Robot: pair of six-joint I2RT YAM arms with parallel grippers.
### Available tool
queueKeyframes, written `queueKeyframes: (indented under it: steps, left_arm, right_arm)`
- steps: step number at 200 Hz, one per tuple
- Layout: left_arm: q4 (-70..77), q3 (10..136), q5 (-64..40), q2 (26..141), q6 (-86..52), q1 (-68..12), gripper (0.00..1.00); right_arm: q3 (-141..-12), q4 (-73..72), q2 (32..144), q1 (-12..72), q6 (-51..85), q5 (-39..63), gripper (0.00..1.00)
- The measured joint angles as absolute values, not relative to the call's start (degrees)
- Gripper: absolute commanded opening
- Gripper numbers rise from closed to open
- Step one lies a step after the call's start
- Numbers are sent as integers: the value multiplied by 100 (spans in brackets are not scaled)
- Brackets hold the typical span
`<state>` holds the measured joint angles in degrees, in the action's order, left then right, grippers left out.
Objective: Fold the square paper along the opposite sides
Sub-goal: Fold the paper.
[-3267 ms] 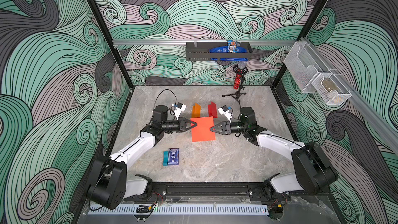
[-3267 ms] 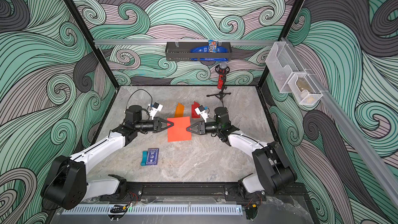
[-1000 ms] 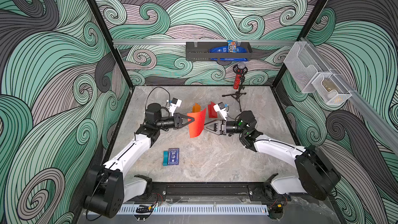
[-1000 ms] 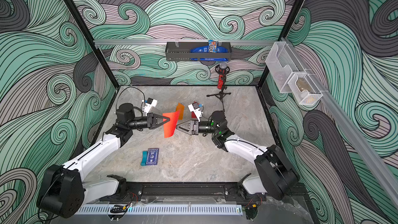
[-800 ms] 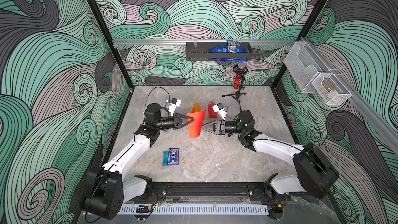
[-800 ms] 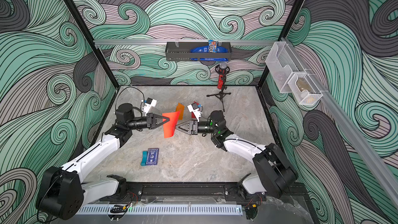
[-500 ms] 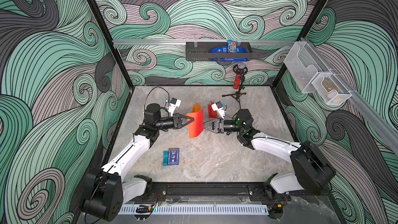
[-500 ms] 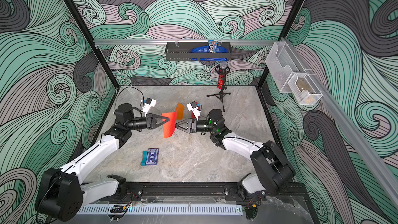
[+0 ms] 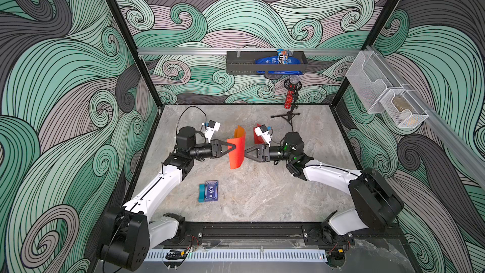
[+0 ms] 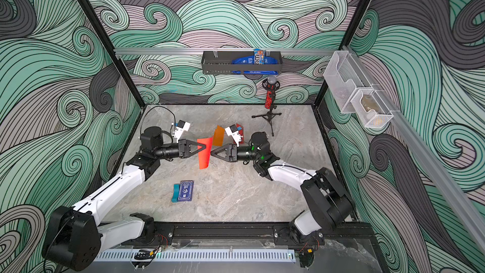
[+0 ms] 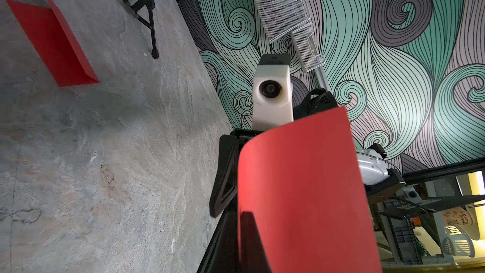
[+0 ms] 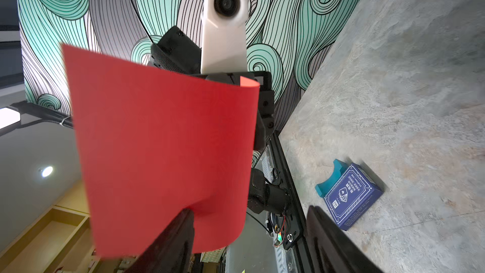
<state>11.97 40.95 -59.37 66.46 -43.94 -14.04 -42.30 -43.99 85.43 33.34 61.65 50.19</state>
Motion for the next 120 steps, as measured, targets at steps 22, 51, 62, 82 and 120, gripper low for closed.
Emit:
queueKeyframes:
  steps: [22, 51, 62, 82, 120]
  left_arm:
    - [1157, 4097, -5913, 6600, -4351, -1404, 0]
    - [1133, 4097, -5889, 6587, -4303, -1404, 0]
    - [1114, 4097, -5883, 6563, -4287, -1402, 0]
    - [1109, 4097, -5861, 6523, -4276, -1400, 0]
    - [1111, 4097, -5852, 6508, -4278, -1400, 0]
  right_arm:
    - [-4226, -4318, 8340, 3164, 6167, 4976, 71]
    - [-4226, -4318, 8217, 3144, 6178, 4945, 72]
    - [-4226, -4307, 8217, 3153, 6184, 4939, 72]
    - [-4228, -4305, 8217, 3175, 6187, 4939, 71]
    - [-4331, -4215, 8322, 3430, 6125, 4875, 71]
